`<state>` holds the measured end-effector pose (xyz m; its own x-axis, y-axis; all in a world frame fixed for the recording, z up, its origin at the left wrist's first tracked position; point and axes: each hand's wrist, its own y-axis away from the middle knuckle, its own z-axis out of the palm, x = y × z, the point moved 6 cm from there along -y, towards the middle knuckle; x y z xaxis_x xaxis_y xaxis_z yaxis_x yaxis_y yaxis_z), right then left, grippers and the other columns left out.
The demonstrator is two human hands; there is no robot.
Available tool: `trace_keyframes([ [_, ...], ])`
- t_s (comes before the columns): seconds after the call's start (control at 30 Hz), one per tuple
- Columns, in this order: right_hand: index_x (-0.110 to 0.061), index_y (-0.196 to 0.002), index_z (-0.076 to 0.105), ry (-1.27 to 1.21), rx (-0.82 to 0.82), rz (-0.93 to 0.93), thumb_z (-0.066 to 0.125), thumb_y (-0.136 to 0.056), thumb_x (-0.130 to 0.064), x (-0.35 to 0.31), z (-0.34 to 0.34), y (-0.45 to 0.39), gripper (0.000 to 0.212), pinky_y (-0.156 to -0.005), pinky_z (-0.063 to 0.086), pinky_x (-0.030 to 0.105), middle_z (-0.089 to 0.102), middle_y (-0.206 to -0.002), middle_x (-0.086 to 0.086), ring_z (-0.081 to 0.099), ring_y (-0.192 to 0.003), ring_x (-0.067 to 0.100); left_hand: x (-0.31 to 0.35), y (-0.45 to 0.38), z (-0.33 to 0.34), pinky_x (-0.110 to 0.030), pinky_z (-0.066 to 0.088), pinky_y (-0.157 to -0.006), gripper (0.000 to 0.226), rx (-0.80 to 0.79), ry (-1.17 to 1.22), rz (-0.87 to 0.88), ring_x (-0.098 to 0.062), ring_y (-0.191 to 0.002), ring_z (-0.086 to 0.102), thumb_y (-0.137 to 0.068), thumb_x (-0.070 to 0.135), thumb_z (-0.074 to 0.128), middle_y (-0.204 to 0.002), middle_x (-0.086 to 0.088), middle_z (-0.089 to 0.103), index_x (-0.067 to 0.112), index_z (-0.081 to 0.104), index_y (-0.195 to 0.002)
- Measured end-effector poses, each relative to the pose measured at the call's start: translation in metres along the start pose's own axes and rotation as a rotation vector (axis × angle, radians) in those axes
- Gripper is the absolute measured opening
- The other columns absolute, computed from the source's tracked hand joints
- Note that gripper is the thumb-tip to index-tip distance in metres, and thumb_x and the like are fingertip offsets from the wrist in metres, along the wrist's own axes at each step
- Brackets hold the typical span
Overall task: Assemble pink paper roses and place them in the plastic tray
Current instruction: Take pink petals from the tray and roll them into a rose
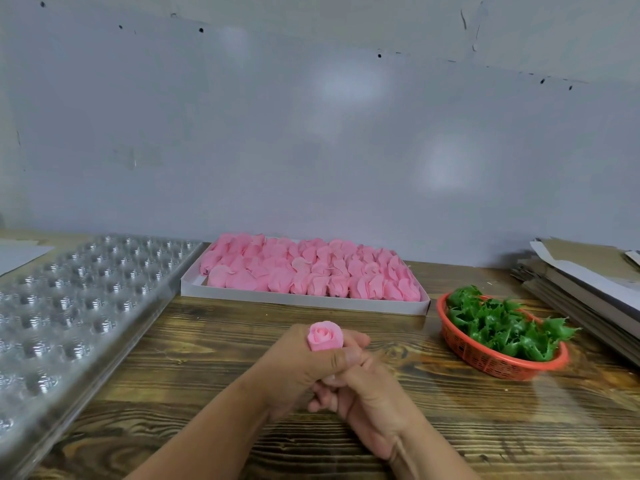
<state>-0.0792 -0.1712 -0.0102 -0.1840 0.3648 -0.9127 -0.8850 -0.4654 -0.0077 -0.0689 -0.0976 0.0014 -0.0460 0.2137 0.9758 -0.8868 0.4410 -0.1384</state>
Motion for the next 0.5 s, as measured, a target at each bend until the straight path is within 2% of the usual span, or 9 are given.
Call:
trace_keyframes([
  [0.1,0.006,-0.087,0.062,-0.003,-0.010,0.021,0.057,-0.064,0.003,0.003,0.000,-0.001,0.023,-0.050,0.054,0.028,0.057,-0.062,0.015,0.056,-0.049,0.015,-0.005,-0.001,-0.004,-0.016,0.034,-0.033,0.033,0.088,-0.052,-0.007,-0.011,-0.034,0.046,-0.071,0.032,0.076,-0.059,-0.015,0.052,0.012,0.075,-0.097],
  [0.17,0.002,-0.083,0.068,0.033,-0.006,0.032,0.062,-0.067,0.000,0.002,-0.001,-0.002,0.017,-0.055,0.055,0.028,0.058,-0.066,0.017,0.056,-0.052,0.015,-0.004,-0.002,-0.008,-0.018,0.035,-0.035,0.036,0.169,-0.069,0.035,-0.012,-0.036,0.047,-0.072,0.034,0.073,-0.055,-0.012,0.054,0.004,0.073,-0.093],
  [0.2,0.001,-0.082,0.070,0.086,0.016,0.033,0.065,-0.069,0.000,0.001,-0.005,-0.001,0.014,-0.057,0.056,0.028,0.059,-0.068,0.017,0.058,-0.054,0.016,-0.003,-0.003,-0.009,-0.020,0.039,-0.038,0.036,0.200,-0.086,0.068,-0.012,-0.041,0.051,-0.074,0.033,0.072,-0.057,-0.010,0.057,0.001,0.071,-0.091],
  [0.27,-0.002,-0.085,0.071,0.227,0.098,0.005,0.063,-0.078,0.007,-0.005,-0.014,-0.002,0.014,-0.059,0.056,0.024,0.066,-0.073,0.016,0.064,-0.062,0.018,0.001,-0.003,-0.012,-0.025,0.048,-0.052,0.027,0.262,-0.161,0.138,-0.012,-0.059,0.060,-0.078,0.031,0.072,-0.068,-0.004,0.066,0.006,0.073,-0.089],
  [0.37,0.002,-0.084,0.067,0.345,0.363,-0.185,0.050,-0.081,0.017,-0.025,-0.036,0.001,0.023,-0.053,0.051,0.022,0.067,-0.070,0.013,0.061,-0.063,0.019,0.006,-0.001,-0.015,-0.028,0.055,-0.068,0.033,0.329,-0.316,0.187,-0.015,-0.075,0.069,-0.071,0.044,0.072,-0.077,-0.001,0.074,0.018,0.072,-0.091],
  [0.43,0.000,-0.078,0.066,0.315,0.497,-0.296,0.050,-0.080,0.018,-0.036,-0.046,0.005,0.025,-0.051,0.050,0.021,0.067,-0.063,0.008,0.061,-0.059,0.017,0.006,-0.002,-0.012,-0.023,0.054,-0.063,0.029,0.307,-0.367,0.162,-0.012,-0.069,0.068,-0.073,0.041,0.069,-0.071,0.002,0.072,0.014,0.067,-0.080],
  [0.5,-0.009,-0.072,0.069,0.304,0.539,-0.358,0.051,-0.078,0.018,-0.044,-0.052,0.007,0.033,-0.057,0.052,0.021,0.068,-0.065,0.006,0.062,-0.063,0.015,0.006,-0.002,-0.008,-0.017,0.043,-0.053,0.026,0.278,-0.447,0.160,-0.004,-0.052,0.052,-0.082,0.030,0.071,-0.052,0.010,0.056,0.016,0.055,-0.067],
])
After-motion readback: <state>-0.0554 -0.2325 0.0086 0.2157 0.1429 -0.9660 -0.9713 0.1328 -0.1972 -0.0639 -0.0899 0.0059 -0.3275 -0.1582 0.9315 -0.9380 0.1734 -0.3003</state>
